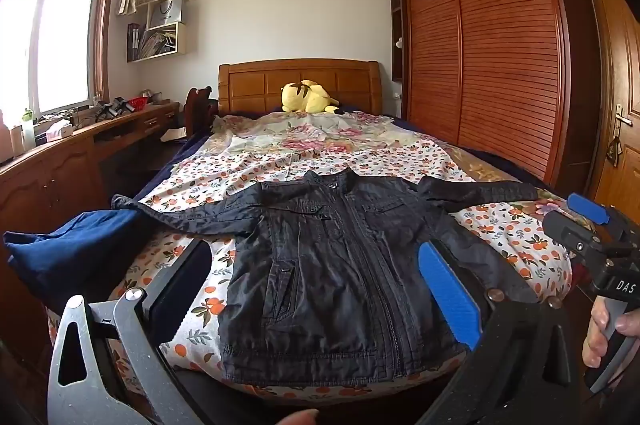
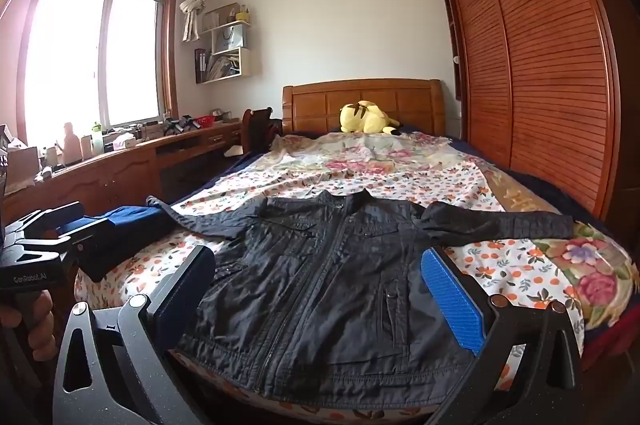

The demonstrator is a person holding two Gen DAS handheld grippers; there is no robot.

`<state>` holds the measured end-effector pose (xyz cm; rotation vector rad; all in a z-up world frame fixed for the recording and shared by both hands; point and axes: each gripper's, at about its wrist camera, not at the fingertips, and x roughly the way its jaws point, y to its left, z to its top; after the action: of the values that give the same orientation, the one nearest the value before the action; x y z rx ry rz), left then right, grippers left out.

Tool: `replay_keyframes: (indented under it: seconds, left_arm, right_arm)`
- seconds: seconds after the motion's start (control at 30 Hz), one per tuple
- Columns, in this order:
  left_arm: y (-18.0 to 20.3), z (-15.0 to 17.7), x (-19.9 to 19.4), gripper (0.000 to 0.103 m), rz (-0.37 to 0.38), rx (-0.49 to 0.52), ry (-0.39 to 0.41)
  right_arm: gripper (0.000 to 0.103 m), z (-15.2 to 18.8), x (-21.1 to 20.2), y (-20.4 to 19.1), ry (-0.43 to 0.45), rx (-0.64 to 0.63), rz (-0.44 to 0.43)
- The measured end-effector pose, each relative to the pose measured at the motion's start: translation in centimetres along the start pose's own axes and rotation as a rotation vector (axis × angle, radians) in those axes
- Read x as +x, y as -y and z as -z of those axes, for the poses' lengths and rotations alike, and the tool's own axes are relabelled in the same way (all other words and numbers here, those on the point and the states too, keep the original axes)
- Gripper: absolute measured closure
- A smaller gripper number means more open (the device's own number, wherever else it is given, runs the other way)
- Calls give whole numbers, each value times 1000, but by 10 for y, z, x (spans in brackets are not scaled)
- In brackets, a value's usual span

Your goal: Fold large clothes

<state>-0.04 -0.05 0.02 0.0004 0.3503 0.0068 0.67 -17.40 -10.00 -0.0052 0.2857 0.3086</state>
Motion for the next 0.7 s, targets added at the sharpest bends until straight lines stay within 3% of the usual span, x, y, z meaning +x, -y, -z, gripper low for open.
replay_keyframes:
  seconds: [0.7]
  left_arm:
    - [-2,3,-1,0,10,-13,-19]
  right_arm:
    - [0,2,1,1,2,12,-9]
